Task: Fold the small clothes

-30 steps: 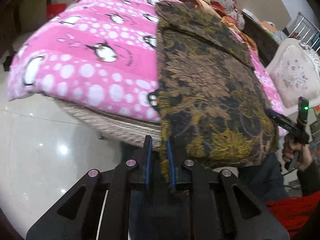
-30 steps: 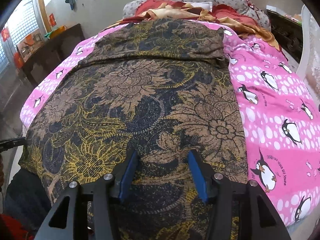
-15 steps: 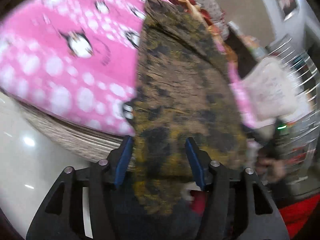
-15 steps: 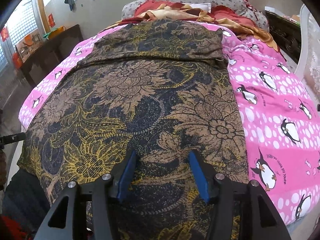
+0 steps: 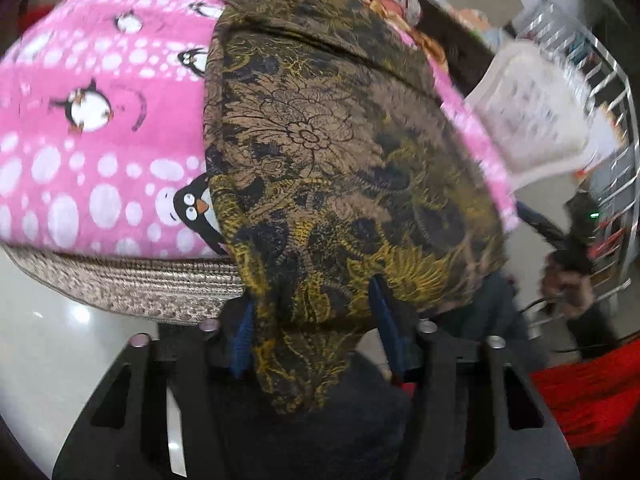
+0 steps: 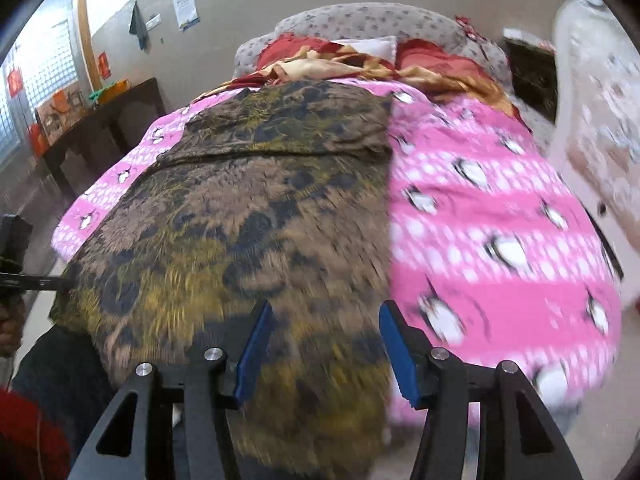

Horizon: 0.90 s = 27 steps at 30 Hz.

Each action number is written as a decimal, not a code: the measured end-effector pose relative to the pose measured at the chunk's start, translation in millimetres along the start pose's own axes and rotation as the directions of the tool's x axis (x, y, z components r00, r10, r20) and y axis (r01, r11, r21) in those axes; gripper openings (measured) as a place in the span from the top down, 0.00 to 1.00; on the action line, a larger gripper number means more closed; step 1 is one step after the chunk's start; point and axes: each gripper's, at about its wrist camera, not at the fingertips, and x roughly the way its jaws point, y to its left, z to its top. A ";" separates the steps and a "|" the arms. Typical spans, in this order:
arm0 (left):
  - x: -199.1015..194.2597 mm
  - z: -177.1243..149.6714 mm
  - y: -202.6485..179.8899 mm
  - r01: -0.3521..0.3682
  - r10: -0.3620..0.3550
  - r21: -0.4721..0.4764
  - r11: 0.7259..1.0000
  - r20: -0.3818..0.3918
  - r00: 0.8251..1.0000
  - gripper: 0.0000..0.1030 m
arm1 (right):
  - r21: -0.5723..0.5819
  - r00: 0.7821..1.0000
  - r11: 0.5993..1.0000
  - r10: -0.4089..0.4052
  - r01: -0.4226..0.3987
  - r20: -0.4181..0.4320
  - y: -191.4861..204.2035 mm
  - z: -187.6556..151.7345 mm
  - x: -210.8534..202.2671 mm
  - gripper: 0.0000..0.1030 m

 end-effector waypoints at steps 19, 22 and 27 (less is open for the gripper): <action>1.9 -10.2 17.4 0.057 -0.052 -0.126 0.990 0.041 0.998 0.94 | 0.376 0.891 0.829 0.453 -0.414 -0.017 -62.0 -81.2 43.1 0.52; -3.0 -9.2 9.2 0.011 -0.006 -0.087 0.996 0.050 0.999 0.94 | 0.374 0.898 0.835 0.440 -0.403 -0.015 -61.5 -81.5 40.7 0.82; -18.5 -14.4 -0.6 0.032 -0.026 -0.068 0.997 0.090 0.996 0.98 | 0.327 0.891 0.838 0.454 -0.437 0.026 -59.4 -77.3 7.4 0.95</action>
